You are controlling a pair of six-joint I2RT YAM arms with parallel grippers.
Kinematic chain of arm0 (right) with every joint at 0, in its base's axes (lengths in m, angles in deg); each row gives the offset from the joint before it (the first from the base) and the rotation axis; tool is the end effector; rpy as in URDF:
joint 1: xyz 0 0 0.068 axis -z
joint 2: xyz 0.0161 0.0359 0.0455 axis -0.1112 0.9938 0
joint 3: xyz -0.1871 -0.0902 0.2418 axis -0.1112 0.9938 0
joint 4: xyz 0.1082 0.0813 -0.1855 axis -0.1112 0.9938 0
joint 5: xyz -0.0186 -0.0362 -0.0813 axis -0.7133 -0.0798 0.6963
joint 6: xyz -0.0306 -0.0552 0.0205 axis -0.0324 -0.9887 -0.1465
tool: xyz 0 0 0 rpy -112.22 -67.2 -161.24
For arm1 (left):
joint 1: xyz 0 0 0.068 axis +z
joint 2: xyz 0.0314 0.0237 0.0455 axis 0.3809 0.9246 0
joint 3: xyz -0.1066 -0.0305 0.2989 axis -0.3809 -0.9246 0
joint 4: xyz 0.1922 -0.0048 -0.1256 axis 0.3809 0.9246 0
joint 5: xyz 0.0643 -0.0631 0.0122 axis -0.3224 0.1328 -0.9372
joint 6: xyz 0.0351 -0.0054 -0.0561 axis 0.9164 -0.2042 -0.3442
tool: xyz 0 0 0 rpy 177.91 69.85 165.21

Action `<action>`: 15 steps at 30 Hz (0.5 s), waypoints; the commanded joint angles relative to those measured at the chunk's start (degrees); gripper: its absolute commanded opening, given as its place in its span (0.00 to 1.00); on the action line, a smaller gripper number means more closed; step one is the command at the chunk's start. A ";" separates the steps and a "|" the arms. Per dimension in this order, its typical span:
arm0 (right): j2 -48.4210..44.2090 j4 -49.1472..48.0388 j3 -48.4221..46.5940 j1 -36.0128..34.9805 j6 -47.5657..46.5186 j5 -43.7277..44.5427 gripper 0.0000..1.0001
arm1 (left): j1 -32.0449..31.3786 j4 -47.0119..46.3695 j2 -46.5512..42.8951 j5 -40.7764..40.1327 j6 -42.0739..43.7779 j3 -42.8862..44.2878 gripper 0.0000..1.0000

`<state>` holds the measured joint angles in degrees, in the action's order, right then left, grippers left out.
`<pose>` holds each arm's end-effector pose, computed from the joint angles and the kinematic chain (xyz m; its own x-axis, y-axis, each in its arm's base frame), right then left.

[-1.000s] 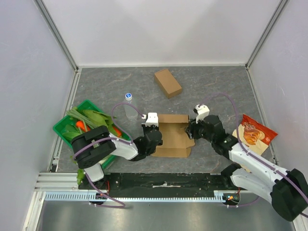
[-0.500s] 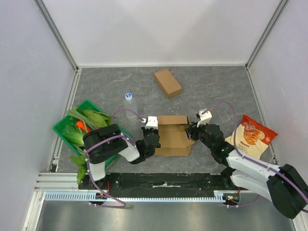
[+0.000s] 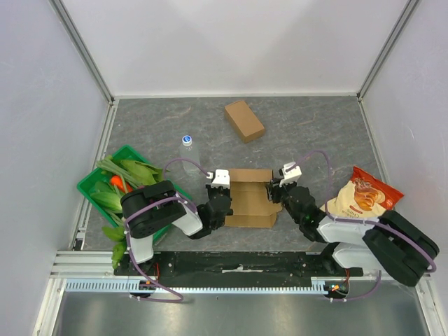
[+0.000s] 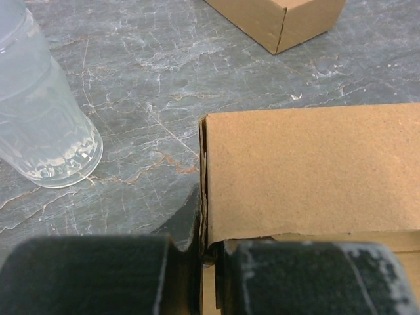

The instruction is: Fold the paper box

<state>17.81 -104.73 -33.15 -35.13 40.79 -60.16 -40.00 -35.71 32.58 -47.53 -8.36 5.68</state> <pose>0.1525 0.1131 0.2254 -0.2911 0.1091 -0.9504 -0.3351 0.9189 0.2082 0.1834 -0.2559 0.1983 -0.1118 -0.0122 -0.9937 0.0864 0.9960 -0.0220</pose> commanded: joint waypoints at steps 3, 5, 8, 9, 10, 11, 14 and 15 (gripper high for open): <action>9.77 -18.12 0.97 -2.69 -2.64 11.99 0.46 | -0.36 4.38 -0.90 0.15 -4.02 1.19 0.02; 12.66 -20.06 0.53 -3.30 -2.73 13.48 0.46 | -0.36 5.52 -1.16 0.15 -4.72 1.81 0.02; 14.78 -21.29 0.09 -4.89 -2.21 17.43 0.44 | -0.36 5.97 -0.90 -0.37 -4.90 2.07 0.02; 15.31 -21.99 0.00 -5.32 -2.21 18.40 0.43 | -0.36 6.14 -0.90 -0.38 -5.16 2.07 0.02; 16.01 -22.43 -0.26 -5.68 -2.21 19.71 0.41 | -0.36 6.58 -0.81 -0.55 -5.51 2.16 0.02; 17.24 -22.35 -0.61 -6.03 -1.95 22.43 0.36 | -0.36 7.19 -0.81 -0.55 -6.65 2.25 0.02; 20.22 -25.68 -1.05 -6.65 0.07 24.38 0.36 | -0.36 10.62 -0.90 -0.47 -9.46 3.04 0.02; 21.02 -26.30 -1.66 -7.17 0.25 25.69 0.37 | -0.36 11.15 -1.07 -0.38 -9.91 3.04 0.02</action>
<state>35.52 -123.16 -32.84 -41.38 39.50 -43.06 -40.00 -27.86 32.56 -47.22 -12.82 7.32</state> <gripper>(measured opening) 0.360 0.077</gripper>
